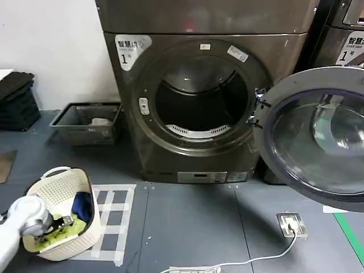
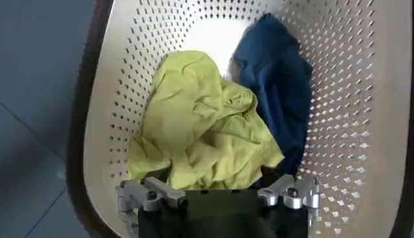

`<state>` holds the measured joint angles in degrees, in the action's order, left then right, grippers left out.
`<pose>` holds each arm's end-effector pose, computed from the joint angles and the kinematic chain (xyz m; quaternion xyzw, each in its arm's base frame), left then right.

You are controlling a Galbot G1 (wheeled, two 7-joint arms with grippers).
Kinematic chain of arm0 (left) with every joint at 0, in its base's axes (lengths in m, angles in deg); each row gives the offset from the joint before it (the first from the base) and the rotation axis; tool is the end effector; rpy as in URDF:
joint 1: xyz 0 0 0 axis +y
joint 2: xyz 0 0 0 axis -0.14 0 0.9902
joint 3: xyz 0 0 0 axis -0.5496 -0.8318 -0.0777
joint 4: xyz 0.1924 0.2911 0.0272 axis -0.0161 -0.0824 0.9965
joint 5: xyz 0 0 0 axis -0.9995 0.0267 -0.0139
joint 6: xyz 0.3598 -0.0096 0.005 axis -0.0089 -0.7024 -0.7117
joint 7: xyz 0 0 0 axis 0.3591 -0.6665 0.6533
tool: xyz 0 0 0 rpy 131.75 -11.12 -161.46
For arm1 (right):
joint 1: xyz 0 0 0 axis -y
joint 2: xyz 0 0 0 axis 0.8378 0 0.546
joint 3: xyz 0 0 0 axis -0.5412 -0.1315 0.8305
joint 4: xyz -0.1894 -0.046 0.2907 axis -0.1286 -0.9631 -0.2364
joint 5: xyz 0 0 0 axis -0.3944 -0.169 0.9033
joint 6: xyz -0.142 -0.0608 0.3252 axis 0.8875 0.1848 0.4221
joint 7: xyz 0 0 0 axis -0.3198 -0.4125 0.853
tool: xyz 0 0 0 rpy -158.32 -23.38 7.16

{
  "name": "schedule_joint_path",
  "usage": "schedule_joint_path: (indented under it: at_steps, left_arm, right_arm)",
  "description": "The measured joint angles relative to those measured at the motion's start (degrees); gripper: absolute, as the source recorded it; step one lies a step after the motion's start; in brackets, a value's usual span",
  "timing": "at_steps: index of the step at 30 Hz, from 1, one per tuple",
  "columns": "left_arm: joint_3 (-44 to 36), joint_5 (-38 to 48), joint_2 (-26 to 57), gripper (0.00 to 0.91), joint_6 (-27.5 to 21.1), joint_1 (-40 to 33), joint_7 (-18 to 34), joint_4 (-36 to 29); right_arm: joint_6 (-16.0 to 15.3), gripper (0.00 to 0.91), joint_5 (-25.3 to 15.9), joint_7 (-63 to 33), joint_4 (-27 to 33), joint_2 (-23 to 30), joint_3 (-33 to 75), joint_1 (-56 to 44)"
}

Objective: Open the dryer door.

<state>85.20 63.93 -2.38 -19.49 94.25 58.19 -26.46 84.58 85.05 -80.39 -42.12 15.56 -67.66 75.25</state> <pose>0.3674 0.2616 -0.2693 0.2727 -0.7446 0.1835 0.5810 -0.4093 -0.4820 -0.0909 -0.6846 -0.5945 0.3043 0.2921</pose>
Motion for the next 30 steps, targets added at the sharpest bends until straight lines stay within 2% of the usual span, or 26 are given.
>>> schedule_joint_path:
  at_steps: [22, 30]
  left_arm:
    - [3.4, 3.6, 4.3, 0.907, 0.0, 3.4, 1.4, -8.4]
    - [6.6, 9.3, 7.6, 0.907, 0.0, 4.4, 6.0, -12.4]
  right_arm:
    - [0.4, 0.907, 0.3, 0.6, -0.5, -0.1, 0.2, -0.1]
    - [0.5, 0.907, 0.3, 0.7, -0.6, 0.1, 0.0, 0.0]
